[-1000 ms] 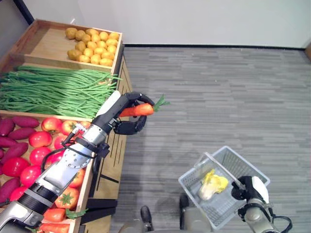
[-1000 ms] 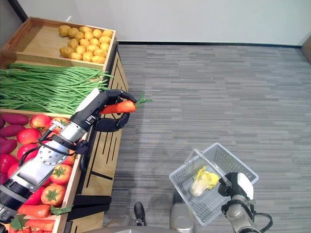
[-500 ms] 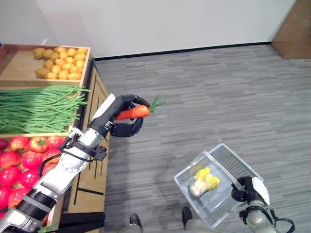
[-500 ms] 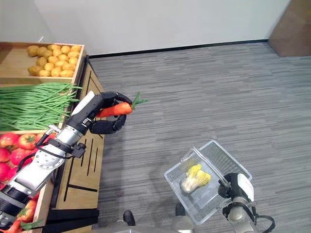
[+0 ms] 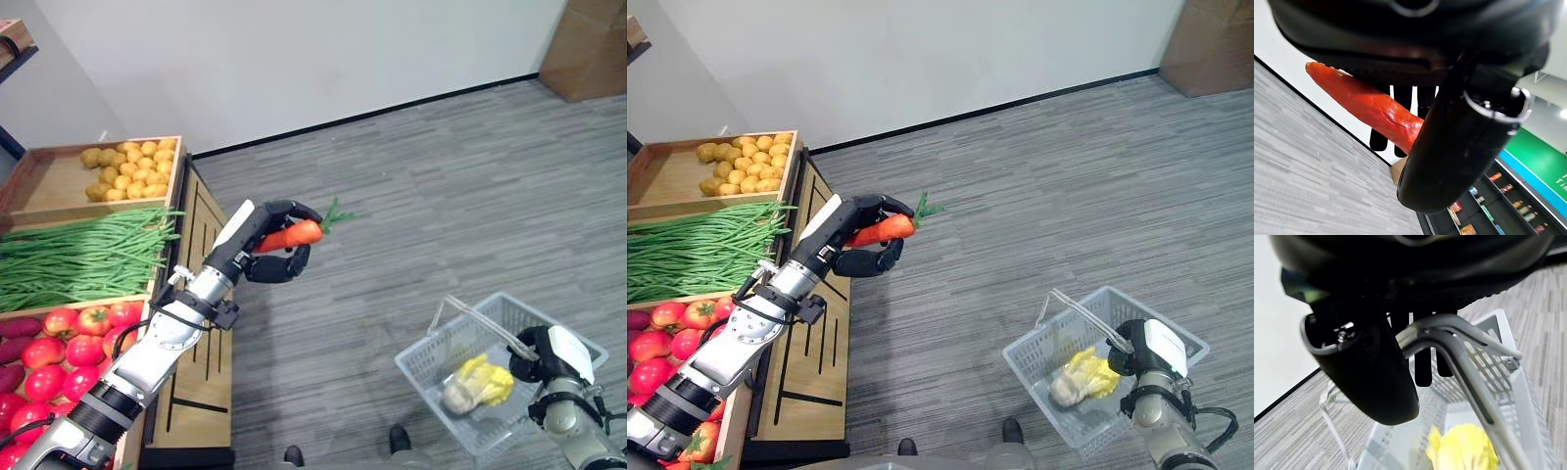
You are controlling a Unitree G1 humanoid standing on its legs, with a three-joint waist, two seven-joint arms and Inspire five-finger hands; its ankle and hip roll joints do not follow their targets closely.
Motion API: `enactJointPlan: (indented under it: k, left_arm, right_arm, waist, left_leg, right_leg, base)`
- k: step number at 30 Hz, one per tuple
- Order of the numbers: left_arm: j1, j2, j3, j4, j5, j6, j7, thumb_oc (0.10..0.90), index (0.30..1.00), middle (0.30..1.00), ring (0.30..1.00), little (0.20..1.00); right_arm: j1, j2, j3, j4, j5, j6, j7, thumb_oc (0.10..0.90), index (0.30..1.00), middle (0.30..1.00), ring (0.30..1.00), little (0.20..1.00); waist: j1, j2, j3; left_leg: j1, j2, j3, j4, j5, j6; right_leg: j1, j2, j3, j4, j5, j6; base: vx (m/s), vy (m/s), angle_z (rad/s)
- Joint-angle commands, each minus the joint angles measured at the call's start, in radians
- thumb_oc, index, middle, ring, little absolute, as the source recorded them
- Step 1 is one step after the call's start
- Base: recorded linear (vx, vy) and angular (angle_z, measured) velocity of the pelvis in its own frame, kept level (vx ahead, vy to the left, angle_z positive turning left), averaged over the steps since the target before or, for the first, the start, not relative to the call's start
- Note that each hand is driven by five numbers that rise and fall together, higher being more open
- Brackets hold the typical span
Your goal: Get the vegetables into the basket
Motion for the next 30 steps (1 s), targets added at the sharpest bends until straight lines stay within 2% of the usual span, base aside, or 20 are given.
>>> enactJointPlan:
  k: [1,8,11,12,15,17,22,30]
  left_arm:
    - [-0.116,0.033,0.016,-0.024,-0.049,-0.062,0.02,0.4,0.3,0.3,0.3,0.3]
    - [-0.139,0.003,-0.038,-0.024,-0.012,-0.046,0.019,0.4,0.3,0.3,0.3,0.3]
    - [-0.165,-0.006,-0.083,-0.025,0.001,-0.042,0.011,0.4,0.3,0.3,0.3,0.3]
    - [-0.206,-0.005,-0.143,-0.033,0.031,-0.033,0.001,0.4,0.3,0.3,0.3,0.3]
    - [-0.221,-0.003,-0.164,-0.03,0.042,-0.034,0.001,0.4,0.3,0.3,0.3,0.3]
    - [-0.274,0.011,-0.248,-0.026,0.078,-0.031,-0.025,0.4,0.3,0.3,0.3,0.3]
    - [-0.317,0.022,-0.331,-0.004,0.101,-0.024,-0.061,0.4,0.3,0.3,0.3,0.3]
    - [-0.33,-0.024,-0.376,0.094,0.158,-0.007,-0.059,0.4,0.3,0.3,0.3,0.3]
  right_arm:
    - [-0.17,0.008,0.02,-0.129,0.048,-0.102,-0.053,0.4,0.3,0.3,0.3,0.3]
    - [-0.243,0.033,0.05,-0.159,0.07,-0.1,-0.051,0.4,0.3,0.3,0.3,0.3]
    - [-0.277,0.033,0.073,-0.176,0.062,-0.099,-0.056,0.4,0.3,0.3,0.3,0.3]
    - [-0.313,0.033,0.093,-0.218,0.062,-0.106,-0.06,0.4,0.3,0.3,0.3,0.3]
    - [-0.324,0.032,0.101,-0.228,0.062,-0.108,-0.06,0.4,0.3,0.3,0.3,0.3]
    - [-0.374,0.04,0.142,-0.251,0.059,-0.114,-0.059,0.4,0.3,0.3,0.3,0.3]
    - [-0.425,0.061,0.173,-0.303,0.074,-0.125,-0.055,0.4,0.3,0.3,0.3,0.3]
    - [-0.46,0.101,0.195,-0.39,0.104,-0.146,-0.055,0.4,0.3,0.3,0.3,0.3]
  waist:
    - [0.024,-0.088,-0.046]
    - [0.035,-0.104,-0.064]
    - [0.037,-0.109,-0.068]
    - [0.036,-0.112,-0.073]
    - [0.036,-0.113,-0.073]
    - [0.034,-0.111,-0.075]
    - [0.033,-0.109,-0.077]
    - [0.03,-0.105,-0.08]
  left_leg:
    - [-0.025,-0.037,-0.004,0.002,0.002,0.033]
    - [-0.012,-0.05,0.015,0.001,-0.019,0.045]
    - [-0.006,-0.052,0.013,0.001,-0.023,0.046]
    - [-0.004,-0.051,0.011,0.001,-0.025,0.046]
    - [-0.004,-0.05,0.01,0.001,-0.025,0.045]
    - [-0.001,-0.047,0.01,0.001,-0.025,0.043]
    - [0.002,-0.044,0.011,0.001,-0.024,0.039]
    - [0.004,-0.04,0.013,0.001,-0.025,0.036]
  right_leg:
    - [0.012,-0.035,-0.014,0.025,-0.041,0.048]
    - [0.014,-0.052,-0.004,0.013,-0.026,0.061]
    - [0.019,-0.054,-0.006,0.009,-0.023,0.063]
    - [0.023,-0.055,-0.008,0.006,-0.022,0.064]
    - [0.023,-0.055,-0.009,0.005,-0.022,0.064]
    - [0.029,-0.054,-0.013,0.002,-0.022,0.064]
    - [0.034,-0.047,-0.017,-0.001,-0.022,0.064]
    - [0.039,-0.044,-0.016,-0.001,-0.023,0.063]
  base:
    - [0.02,0.097,-0.33]
    - [0.02,0.055,-0.16]
    - [0.0,0.0,0.0]
    - [0.0,0.0,0.0]
    - [0.0,0.0,0.01]
    - [0.0,0.0,0.0]
    - [0.0,-0.002,0.01]
    - [0.0,0.0,0.0]
